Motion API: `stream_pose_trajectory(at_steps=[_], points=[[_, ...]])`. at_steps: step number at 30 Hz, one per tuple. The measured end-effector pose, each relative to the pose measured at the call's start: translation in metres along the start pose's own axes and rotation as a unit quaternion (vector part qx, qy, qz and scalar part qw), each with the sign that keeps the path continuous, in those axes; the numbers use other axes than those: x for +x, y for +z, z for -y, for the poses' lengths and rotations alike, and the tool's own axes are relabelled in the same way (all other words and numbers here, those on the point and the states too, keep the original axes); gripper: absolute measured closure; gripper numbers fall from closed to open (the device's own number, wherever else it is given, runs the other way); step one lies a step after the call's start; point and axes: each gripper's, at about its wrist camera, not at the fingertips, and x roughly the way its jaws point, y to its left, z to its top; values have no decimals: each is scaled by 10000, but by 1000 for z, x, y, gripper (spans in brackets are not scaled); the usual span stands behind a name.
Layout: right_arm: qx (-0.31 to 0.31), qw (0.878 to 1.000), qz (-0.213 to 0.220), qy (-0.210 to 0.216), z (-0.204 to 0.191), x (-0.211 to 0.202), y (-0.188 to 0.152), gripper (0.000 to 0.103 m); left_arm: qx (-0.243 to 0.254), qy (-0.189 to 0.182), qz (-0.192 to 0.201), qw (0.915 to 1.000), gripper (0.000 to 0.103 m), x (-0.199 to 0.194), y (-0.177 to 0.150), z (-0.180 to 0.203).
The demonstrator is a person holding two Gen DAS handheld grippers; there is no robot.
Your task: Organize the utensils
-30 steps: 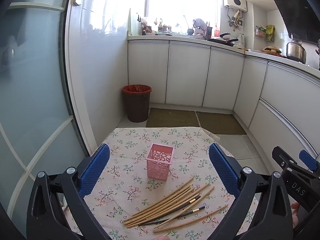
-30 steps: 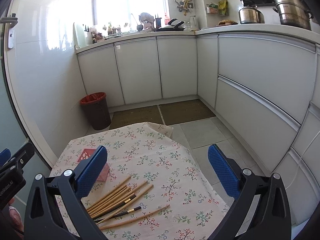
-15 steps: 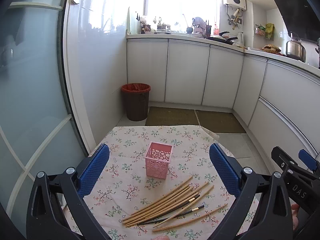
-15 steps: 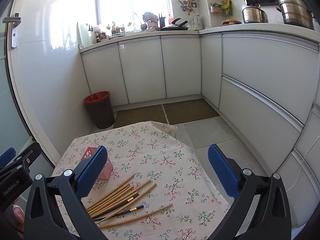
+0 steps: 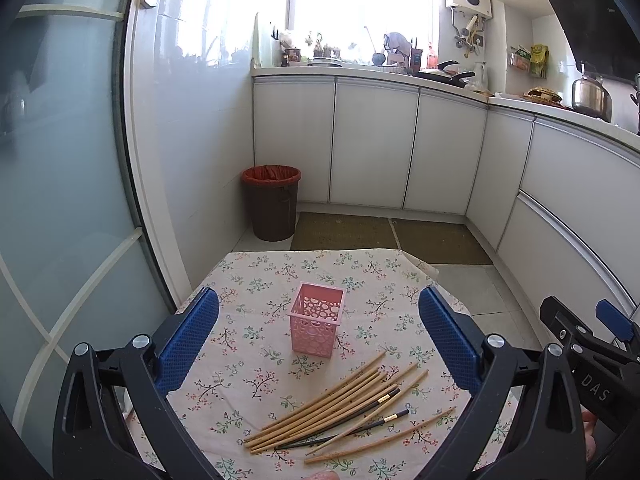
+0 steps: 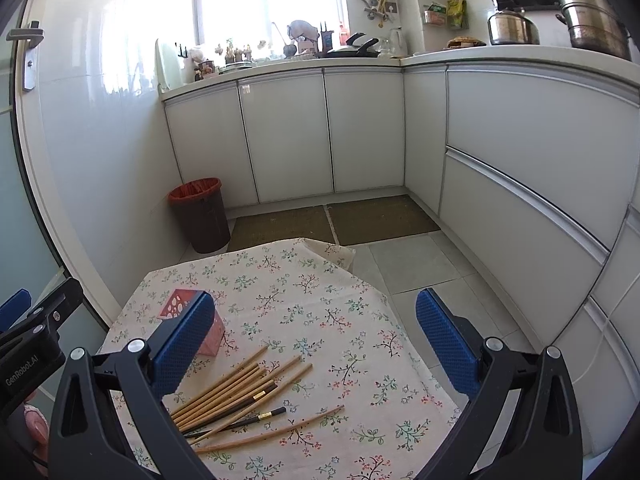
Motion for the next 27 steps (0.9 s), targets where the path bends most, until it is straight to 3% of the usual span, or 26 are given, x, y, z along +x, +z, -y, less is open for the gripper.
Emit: stream_pose_trajectory(at_steps=[27], points=[[-38,10000,-42,-39,-1,3,2,5,-1,7,-62,10000,7,7,-1,-4]])
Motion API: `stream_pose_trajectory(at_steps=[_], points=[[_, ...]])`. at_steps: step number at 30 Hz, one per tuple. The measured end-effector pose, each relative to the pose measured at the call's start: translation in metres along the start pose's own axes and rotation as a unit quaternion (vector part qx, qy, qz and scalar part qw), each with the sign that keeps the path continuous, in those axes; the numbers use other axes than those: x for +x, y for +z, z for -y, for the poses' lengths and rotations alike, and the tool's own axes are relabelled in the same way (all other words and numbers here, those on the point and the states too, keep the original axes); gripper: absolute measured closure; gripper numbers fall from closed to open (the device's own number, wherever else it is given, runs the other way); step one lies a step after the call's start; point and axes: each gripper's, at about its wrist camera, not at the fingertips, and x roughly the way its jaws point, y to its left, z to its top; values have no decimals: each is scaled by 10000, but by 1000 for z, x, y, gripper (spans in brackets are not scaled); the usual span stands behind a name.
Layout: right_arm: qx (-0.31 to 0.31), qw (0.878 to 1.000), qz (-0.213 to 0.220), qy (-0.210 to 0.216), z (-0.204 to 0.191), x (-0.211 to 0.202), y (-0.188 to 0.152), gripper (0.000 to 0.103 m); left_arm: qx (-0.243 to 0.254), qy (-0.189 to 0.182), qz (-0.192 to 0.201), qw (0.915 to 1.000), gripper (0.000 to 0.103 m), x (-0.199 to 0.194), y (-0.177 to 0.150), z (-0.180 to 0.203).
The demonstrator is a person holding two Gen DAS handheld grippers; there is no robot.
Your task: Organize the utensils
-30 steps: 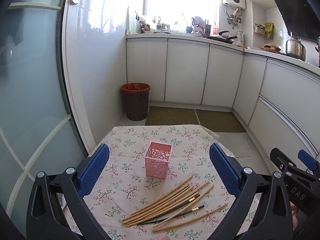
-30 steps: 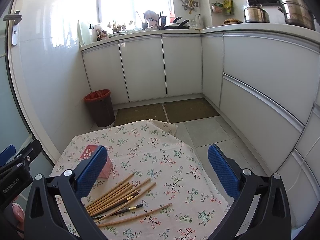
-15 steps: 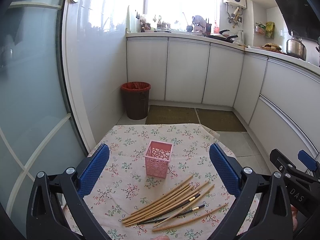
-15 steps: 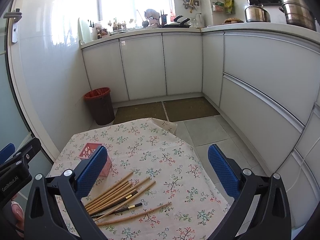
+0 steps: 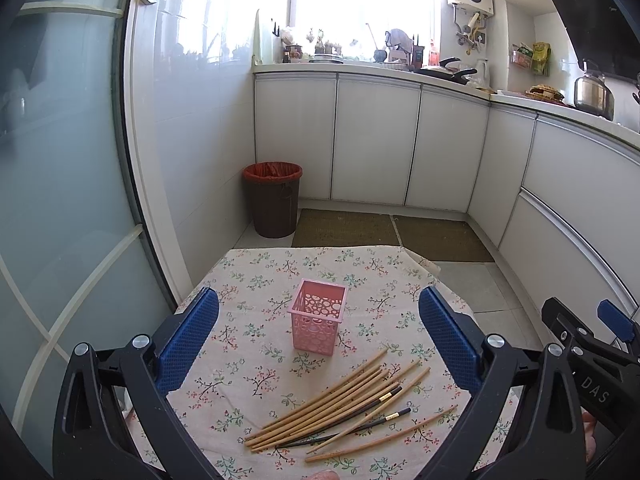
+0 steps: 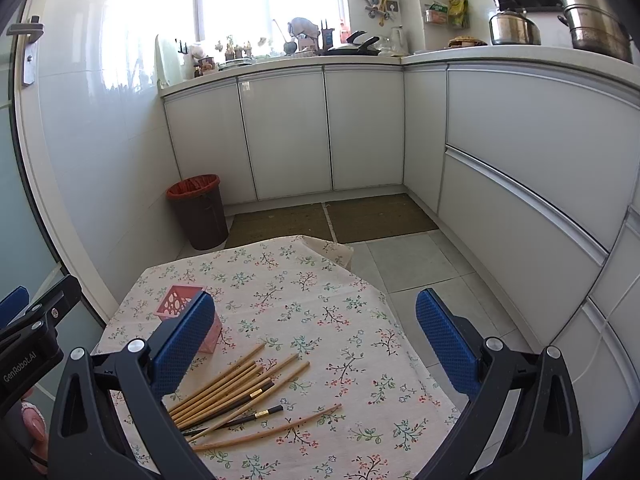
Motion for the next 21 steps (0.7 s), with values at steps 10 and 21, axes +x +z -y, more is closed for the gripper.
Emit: stream_pose_trajectory(at_steps=[10,21], points=[[-79,9996,-207,-162,5,13,-7,5,-70,-277,-664,9974,7,28,-5,-4],[414,9936,-1004,-306,60,45,-17,5,347,-1241,-3238,9373,7,120,-58,22]])
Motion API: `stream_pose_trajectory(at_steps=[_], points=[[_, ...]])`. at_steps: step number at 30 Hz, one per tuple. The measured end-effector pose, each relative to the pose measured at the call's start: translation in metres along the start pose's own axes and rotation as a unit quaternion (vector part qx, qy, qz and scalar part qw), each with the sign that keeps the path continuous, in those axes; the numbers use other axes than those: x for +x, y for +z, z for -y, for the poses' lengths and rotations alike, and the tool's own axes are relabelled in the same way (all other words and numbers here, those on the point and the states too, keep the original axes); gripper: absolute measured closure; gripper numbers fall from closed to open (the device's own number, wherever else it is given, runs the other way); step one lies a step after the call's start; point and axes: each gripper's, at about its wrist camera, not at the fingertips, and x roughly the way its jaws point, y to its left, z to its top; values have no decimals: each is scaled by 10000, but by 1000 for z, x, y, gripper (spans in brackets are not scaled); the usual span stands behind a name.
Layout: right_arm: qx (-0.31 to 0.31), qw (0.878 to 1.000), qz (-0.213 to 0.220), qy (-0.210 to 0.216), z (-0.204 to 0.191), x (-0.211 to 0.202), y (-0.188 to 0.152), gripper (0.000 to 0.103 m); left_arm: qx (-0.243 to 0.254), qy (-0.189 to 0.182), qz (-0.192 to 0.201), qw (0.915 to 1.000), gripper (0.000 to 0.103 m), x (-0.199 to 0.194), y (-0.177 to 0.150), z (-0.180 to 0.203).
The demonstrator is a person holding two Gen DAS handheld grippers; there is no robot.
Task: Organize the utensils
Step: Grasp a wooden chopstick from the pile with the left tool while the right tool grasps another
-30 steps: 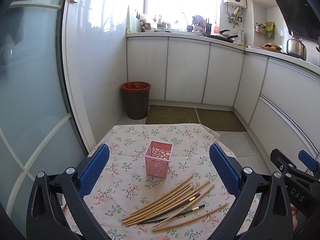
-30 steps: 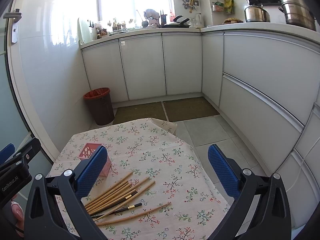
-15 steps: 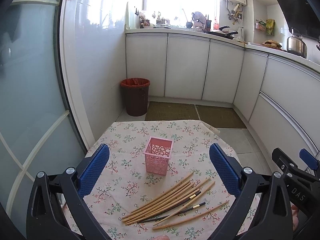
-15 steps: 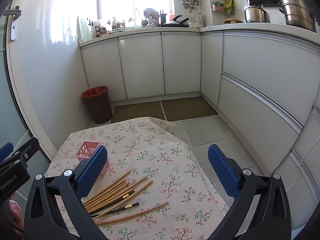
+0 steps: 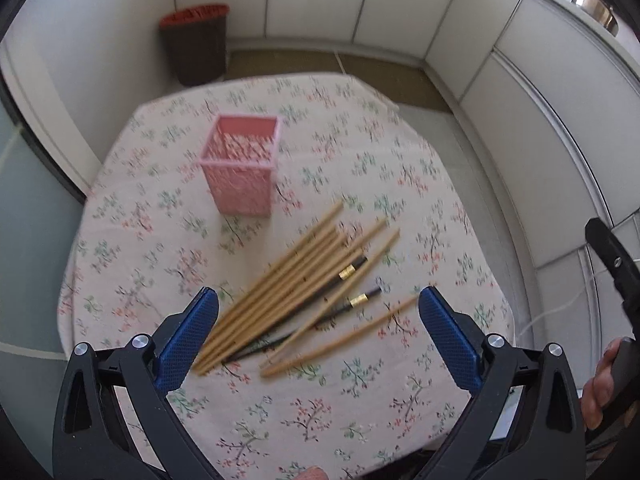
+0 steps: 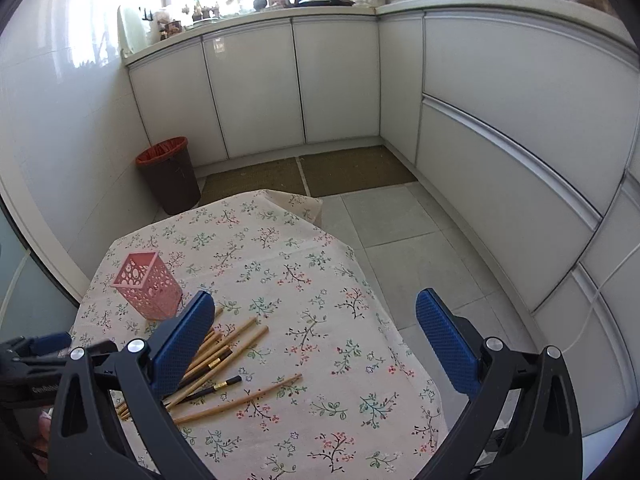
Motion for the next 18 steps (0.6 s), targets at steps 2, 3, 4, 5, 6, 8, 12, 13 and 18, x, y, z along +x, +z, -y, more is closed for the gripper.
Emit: stream_pose_trajectory(at_steps=[2,3,4,5,6,8,12,13,18], points=[[186,9997,-133,59,14,7,2,5,38,-225,-506,9985,7,25,-1,3],[265,9994,-198,99,20,10,3,5,53,-238,-655,9976,7,35,-2,4],[346,9989,-267,144,25,12,4,5,51,-193,-756,9969,7,44,-2,5],[423,9984,-330,186,30,14,5,5,53,-154,-807,9966,7,48,-2,5],[488,9978,-384,214,34,17,6,5,80,-133,-877,9960,7,54,-2,7],[566,9970,-473,239,39,21,6,5,149,-161,-1037,9944,7,59,1,13],[655,9959,-555,298,46,26,6,5,529,-121,-1109,9923,7,69,15,33],[693,9954,-574,332,47,28,7,5,674,-125,-1106,9915,7,70,22,40],[834,9935,-626,447,54,32,12,5,1062,-12,-1160,9875,7,86,63,65]])
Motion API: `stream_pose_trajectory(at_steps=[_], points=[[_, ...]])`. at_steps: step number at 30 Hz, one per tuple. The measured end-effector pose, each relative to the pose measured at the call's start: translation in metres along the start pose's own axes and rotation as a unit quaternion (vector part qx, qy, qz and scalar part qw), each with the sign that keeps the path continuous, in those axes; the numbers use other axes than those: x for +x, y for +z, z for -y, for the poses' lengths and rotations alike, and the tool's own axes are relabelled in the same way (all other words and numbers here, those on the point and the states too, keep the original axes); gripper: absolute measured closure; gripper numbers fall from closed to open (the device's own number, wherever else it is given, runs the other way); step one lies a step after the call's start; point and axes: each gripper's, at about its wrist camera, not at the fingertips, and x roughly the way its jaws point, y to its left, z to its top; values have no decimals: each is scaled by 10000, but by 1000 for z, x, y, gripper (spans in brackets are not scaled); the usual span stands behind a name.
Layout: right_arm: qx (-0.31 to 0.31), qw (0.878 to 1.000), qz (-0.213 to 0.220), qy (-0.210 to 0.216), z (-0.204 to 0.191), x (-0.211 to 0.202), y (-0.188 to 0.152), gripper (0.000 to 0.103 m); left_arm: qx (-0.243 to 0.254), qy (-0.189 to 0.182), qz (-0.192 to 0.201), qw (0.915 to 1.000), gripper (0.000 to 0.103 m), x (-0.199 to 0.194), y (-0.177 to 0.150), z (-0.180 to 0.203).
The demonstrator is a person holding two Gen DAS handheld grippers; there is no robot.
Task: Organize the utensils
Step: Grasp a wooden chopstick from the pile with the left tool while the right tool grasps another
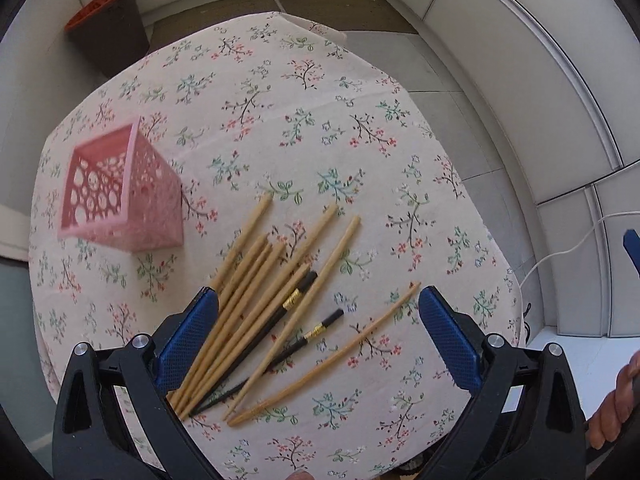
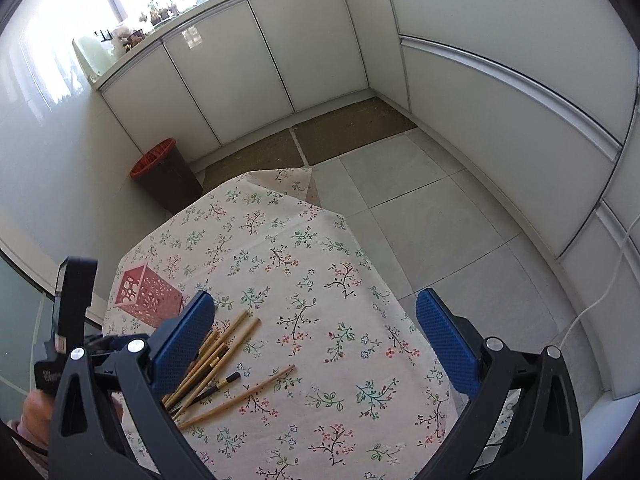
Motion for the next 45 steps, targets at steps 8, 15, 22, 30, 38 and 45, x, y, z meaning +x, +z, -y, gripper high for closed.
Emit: stream_pose_trajectory(at_steps=[8,15,22,30,38,45], points=[[47,10000,-14,51,5,3,5,5,434,612,-815,9938,43,58,48,-4],[-51,9998,-184,39,3,14,3,5,567,919,-894,9901,69,88,54,-10],[-110,9989,-439,-112,2,31,-4,5,576,1076,-907,9884,73,108,61,-25],[-202,9902,-1351,-286,-14,79,-28,5,742,1001,-448,9912,91,98,32,-26],[441,9688,-2412,-355,-12,130,-73,19,434,919,970,9901,92,-21,-31,-36],[1460,9481,-2692,-855,-21,159,-101,39,182,911,1940,9766,96,-117,-96,-34]])
